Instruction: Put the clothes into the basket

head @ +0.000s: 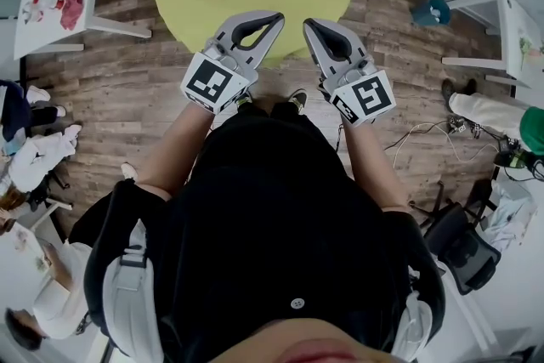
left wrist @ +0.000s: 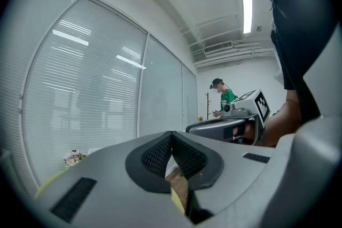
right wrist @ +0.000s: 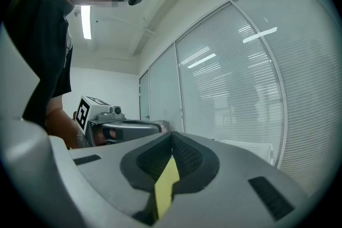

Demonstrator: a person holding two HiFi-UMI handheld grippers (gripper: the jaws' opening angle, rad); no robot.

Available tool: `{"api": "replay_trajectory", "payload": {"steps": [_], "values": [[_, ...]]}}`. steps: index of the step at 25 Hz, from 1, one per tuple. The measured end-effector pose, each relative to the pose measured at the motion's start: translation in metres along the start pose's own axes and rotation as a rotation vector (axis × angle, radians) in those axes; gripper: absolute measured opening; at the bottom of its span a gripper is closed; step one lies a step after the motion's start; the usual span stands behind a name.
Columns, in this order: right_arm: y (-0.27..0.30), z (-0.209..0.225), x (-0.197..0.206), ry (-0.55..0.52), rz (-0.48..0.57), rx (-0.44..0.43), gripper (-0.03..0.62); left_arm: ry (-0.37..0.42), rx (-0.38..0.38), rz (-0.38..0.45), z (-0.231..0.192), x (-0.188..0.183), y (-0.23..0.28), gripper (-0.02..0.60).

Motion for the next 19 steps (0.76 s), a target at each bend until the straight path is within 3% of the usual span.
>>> {"api": "replay_trajectory", "payload": {"steps": [19], "values": [[0.012, -0.004, 0.004, 0.005, -0.004, 0.015, 0.023, -0.003, 0.003, 0.005, -0.009, 0.004, -0.005, 0.009]]}}
Point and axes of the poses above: the fingertips, and each gripper's own axes: y forward along the fingers, z to its right, x out of its underside, the point moved 10 cm from there along -y, backward along the fingers, and after that the axes turned 8 degrees about y, right-handed, at the moved point
